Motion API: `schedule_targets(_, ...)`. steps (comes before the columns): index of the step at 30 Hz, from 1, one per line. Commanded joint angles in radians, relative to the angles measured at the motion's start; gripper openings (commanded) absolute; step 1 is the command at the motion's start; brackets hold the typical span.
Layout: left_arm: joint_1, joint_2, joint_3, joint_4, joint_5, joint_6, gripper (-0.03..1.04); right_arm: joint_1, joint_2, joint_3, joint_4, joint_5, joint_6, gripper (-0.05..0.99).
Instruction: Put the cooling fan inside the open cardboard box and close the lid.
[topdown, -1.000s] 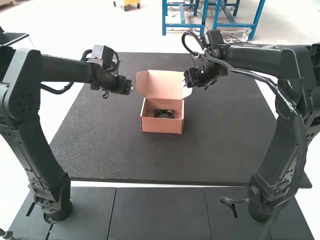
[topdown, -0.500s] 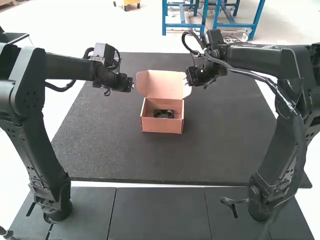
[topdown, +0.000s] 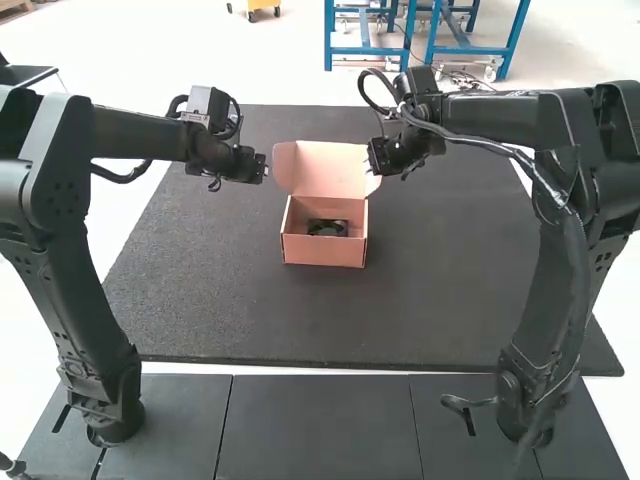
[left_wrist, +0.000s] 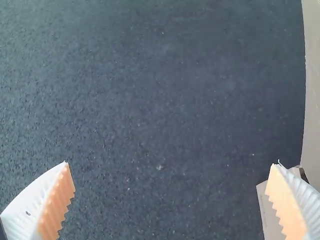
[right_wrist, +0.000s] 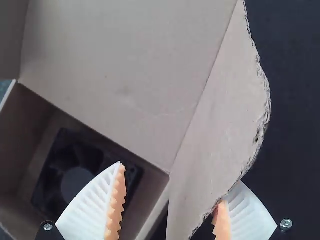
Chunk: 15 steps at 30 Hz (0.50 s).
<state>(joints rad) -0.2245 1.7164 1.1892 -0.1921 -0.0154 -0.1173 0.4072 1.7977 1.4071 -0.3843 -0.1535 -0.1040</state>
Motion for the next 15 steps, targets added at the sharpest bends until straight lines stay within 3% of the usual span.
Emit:
schedule_targets(1, -0.004, 0.011, 0.038, 0.011, -0.003, -0.001, 0.9, -0.01, 0.003, 0.053, 0.01, -0.009, 0.012, 0.39)
schedule_targets(7, -0.006, 0.018, 0.038, 0.016, -0.001, -0.001, 0.9, -0.01, 0.008, 0.079, 0.009, -0.008, 0.013, 0.39)
schedule_targets(15, -0.006, 0.023, 0.041, 0.02, -0.003, 0.002, 0.9, -0.013, 0.008, 0.075, 0.005, -0.009, 0.004, 0.25)
